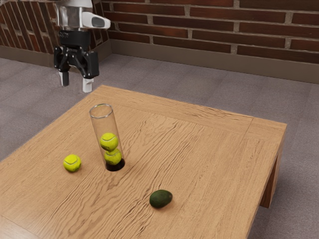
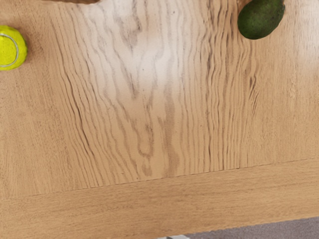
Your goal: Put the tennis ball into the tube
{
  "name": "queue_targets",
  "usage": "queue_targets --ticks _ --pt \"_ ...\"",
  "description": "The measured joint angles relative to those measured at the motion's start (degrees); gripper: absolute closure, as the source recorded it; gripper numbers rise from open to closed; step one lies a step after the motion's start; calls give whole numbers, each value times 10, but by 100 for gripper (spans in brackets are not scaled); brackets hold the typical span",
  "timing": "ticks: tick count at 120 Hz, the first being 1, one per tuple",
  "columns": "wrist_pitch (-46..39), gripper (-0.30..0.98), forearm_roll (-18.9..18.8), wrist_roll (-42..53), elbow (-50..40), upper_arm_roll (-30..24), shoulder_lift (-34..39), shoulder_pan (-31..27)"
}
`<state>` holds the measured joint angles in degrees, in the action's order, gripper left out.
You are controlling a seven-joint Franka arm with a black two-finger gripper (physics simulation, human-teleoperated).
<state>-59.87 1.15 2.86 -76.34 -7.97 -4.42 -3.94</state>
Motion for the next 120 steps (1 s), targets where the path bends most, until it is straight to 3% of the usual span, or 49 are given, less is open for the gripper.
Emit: queue_targets --ticks 14,33,49,74,89,120 --pt "-108 0 -12 10 -38 9 22 4" --pt "-257 0 -17 21 -307 64 158 3" --pt "-392 0 -18 28 -455 101 174 -4" --pt "-563 0 -17 31 -544 146 140 -12" --pt "-651 0 -17 31 -557 155 76 -45" --pt "-759 0 -20 33 -555 153 -10 -78"
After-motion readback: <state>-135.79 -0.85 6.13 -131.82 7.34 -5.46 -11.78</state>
